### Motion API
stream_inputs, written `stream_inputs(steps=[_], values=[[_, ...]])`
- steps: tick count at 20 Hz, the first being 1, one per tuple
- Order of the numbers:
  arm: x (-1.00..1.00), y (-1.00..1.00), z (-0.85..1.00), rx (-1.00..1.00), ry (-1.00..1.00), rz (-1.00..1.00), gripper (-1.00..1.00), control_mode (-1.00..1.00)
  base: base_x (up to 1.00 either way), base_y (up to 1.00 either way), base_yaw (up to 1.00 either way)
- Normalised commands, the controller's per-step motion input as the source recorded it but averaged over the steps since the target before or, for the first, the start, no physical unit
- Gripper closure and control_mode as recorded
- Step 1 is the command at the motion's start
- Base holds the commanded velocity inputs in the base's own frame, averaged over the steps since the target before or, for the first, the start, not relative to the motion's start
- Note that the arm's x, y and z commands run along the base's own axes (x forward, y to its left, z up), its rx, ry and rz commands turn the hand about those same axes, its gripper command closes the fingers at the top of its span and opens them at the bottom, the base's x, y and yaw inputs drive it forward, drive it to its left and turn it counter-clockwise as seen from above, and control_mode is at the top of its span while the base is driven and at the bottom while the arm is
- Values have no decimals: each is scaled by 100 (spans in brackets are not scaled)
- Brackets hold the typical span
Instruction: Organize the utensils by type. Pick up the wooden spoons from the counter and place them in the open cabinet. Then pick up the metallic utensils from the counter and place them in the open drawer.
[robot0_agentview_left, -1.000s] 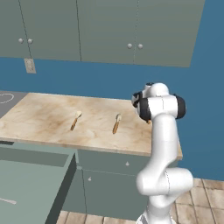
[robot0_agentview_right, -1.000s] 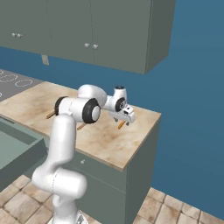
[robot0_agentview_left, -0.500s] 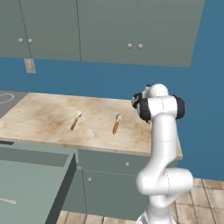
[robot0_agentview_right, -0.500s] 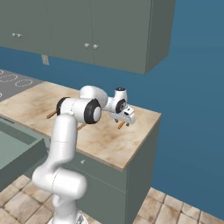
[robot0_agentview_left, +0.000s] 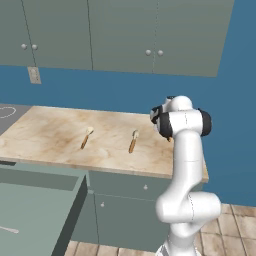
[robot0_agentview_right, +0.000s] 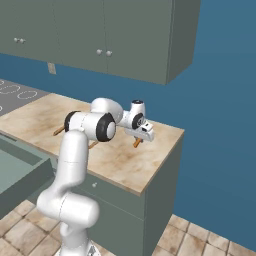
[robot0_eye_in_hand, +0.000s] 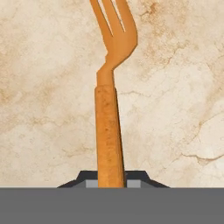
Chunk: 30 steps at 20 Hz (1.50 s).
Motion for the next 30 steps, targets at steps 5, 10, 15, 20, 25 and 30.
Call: stream_inputs(steps=[5,10,15,20,25,30], values=[[0,0,0,0,0,0,100,-100,0,0,0],[-18,-2,0,0,0,7,100,-100,0,0,0],[-48,0,28,0,-7,34,100,-100,0,0,0],[-74,7,25,0,-1,28,100,-100,0,0,0],[-69,27,26,0,-1,19,100,-100,0,0,0],[-56,29,85,0,-1,13,100,-100,0,0,0]])
